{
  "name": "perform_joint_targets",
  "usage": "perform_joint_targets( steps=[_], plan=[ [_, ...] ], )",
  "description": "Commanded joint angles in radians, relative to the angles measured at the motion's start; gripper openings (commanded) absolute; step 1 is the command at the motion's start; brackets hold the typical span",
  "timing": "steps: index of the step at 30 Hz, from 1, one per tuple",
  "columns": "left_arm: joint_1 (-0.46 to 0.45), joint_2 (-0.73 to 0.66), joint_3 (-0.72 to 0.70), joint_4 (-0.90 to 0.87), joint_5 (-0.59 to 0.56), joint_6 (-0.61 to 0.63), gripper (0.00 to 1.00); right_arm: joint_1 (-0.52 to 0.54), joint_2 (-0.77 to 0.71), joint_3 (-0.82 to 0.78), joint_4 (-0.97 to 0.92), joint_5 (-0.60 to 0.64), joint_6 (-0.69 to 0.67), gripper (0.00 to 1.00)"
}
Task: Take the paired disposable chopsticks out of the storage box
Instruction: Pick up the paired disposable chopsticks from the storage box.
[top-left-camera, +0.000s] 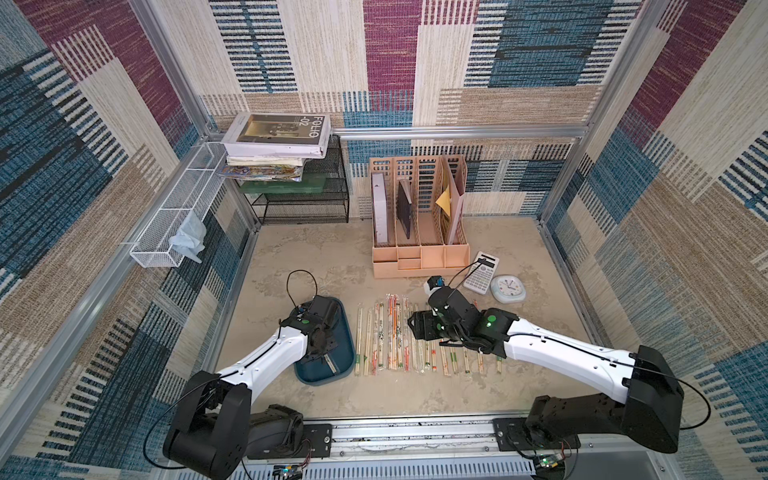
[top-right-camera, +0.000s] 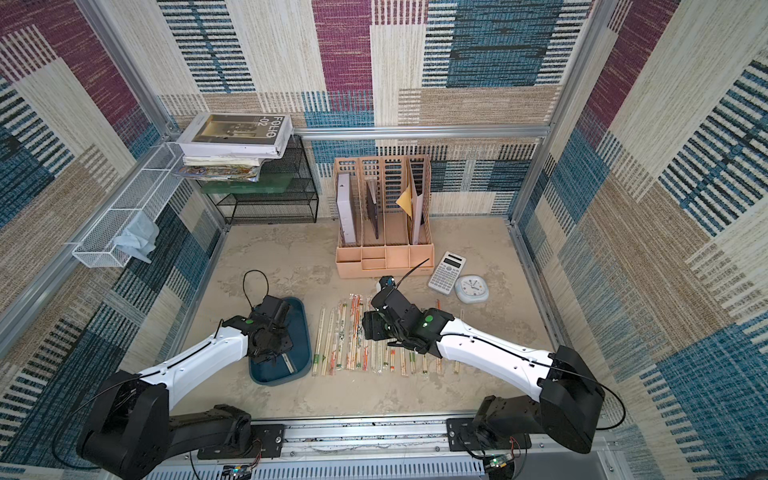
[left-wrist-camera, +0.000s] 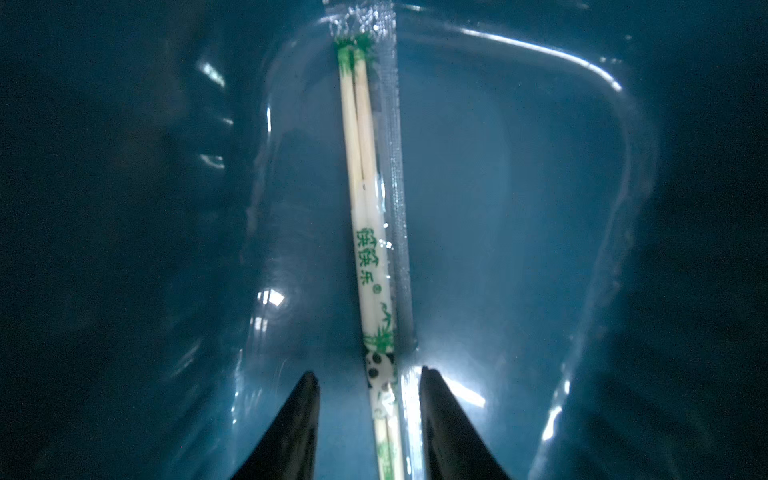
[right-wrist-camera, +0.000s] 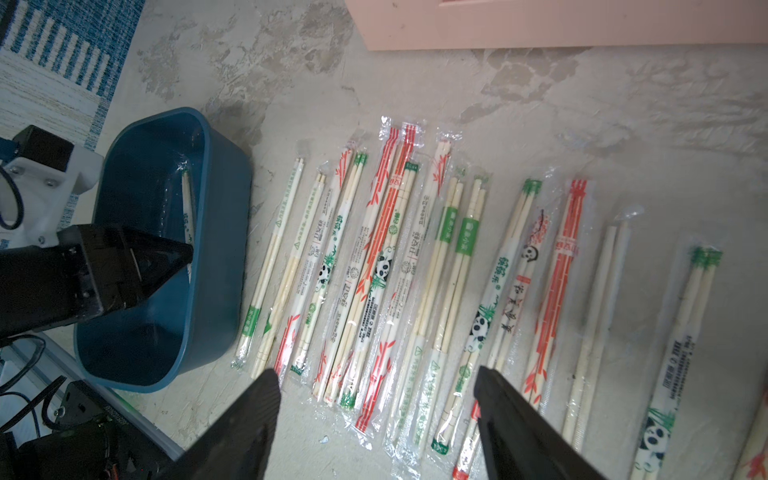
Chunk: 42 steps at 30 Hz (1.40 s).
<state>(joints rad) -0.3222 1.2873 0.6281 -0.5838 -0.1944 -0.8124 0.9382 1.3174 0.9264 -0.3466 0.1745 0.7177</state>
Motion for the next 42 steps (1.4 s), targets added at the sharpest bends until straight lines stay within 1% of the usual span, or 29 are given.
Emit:
perform_joint_targets(
  steps=[1,5,7,9,11,14,18,23,26,32,34,36,39,42],
  plan=[
    [0.010,0.018,-0.020,0.061,0.006,-0.021,0.43,0.002,-0.007,0.002,0.004,0.005,-0.007,0.77],
    [0.024,0.047,-0.062,0.129,0.034,-0.035,0.43,0.002,-0.003,0.010,0.003,0.005,-0.008,0.77],
    [0.026,0.063,-0.068,0.157,0.049,-0.038,0.39,0.002,0.000,0.012,0.001,0.004,-0.009,0.77],
    [0.026,0.068,-0.065,0.153,0.046,-0.043,0.31,0.003,0.000,0.014,0.000,0.004,-0.007,0.77],
    [0.028,0.067,-0.065,0.154,0.044,-0.044,0.18,0.002,-0.001,0.014,-0.001,0.006,-0.008,0.77],
    [0.029,0.064,-0.067,0.152,0.042,-0.044,0.08,0.002,0.000,0.015,-0.003,0.009,-0.007,0.77],
    [0.031,0.067,-0.061,0.140,0.042,-0.039,0.00,0.002,0.004,0.023,-0.005,0.010,-0.008,0.77],
    [0.031,0.041,-0.034,0.103,0.031,-0.031,0.00,0.002,0.008,0.021,-0.003,0.011,-0.010,0.77],
    [0.032,0.001,0.003,0.043,0.009,-0.016,0.00,0.001,0.008,0.017,-0.003,0.010,-0.009,0.77],
    [0.032,-0.134,0.100,-0.080,-0.039,0.035,0.00,0.000,0.008,0.013,0.004,0.010,-0.011,0.77],
    [0.032,-0.169,0.139,-0.101,-0.022,0.073,0.00,0.001,0.009,0.013,0.005,0.008,-0.011,0.77],
    [0.031,-0.184,0.177,-0.103,0.022,0.123,0.00,-0.001,0.011,0.011,0.009,0.009,-0.011,0.77],
    [0.017,-0.163,0.251,-0.119,0.085,0.182,0.00,-0.004,0.013,0.009,0.010,0.007,-0.010,0.77],
    [-0.039,-0.116,0.314,-0.132,0.105,0.214,0.00,-0.007,0.011,0.008,0.010,0.008,-0.012,0.77]
  ],
)
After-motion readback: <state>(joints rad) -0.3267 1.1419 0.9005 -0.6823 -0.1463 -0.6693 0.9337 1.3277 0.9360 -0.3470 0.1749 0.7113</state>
